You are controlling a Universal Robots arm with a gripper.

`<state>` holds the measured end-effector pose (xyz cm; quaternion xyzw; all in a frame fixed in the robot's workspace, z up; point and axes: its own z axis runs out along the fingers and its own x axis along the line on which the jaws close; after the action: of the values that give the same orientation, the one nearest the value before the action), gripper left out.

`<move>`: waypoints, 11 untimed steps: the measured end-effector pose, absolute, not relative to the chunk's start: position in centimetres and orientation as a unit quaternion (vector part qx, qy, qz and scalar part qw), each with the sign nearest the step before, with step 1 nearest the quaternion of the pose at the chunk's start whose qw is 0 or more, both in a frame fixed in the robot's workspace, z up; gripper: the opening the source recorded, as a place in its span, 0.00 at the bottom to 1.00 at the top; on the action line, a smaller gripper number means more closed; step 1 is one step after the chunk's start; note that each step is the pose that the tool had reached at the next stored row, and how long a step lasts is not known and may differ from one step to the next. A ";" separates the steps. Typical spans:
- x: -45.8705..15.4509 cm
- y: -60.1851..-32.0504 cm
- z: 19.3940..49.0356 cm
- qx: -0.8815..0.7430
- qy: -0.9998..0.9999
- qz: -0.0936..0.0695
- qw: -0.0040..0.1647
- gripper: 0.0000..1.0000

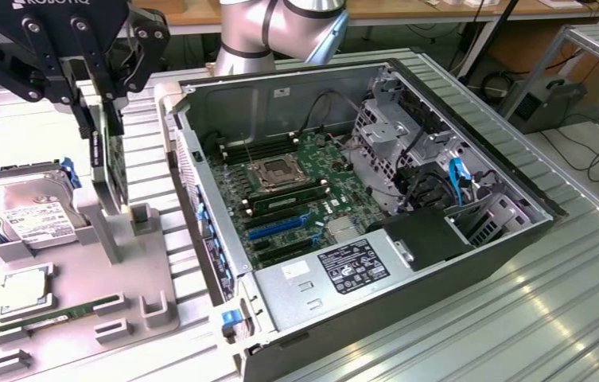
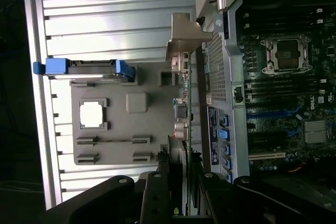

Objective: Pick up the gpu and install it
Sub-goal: 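Pick up the gpu and move the gpu toward the slot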

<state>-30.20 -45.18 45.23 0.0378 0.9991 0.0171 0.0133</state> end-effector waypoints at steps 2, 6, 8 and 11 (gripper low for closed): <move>-30.2 -45.2 45.4 0.038 0.999 0.017 0.013 0.26; -30.2 -45.2 45.6 0.038 0.999 0.017 0.013 0.26; -30.2 -45.2 45.8 0.038 0.999 0.017 0.013 0.26; -30.2 -45.2 45.9 0.038 0.999 0.017 0.013 0.26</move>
<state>-30.20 -45.18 45.94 0.0378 0.9991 0.0171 0.0133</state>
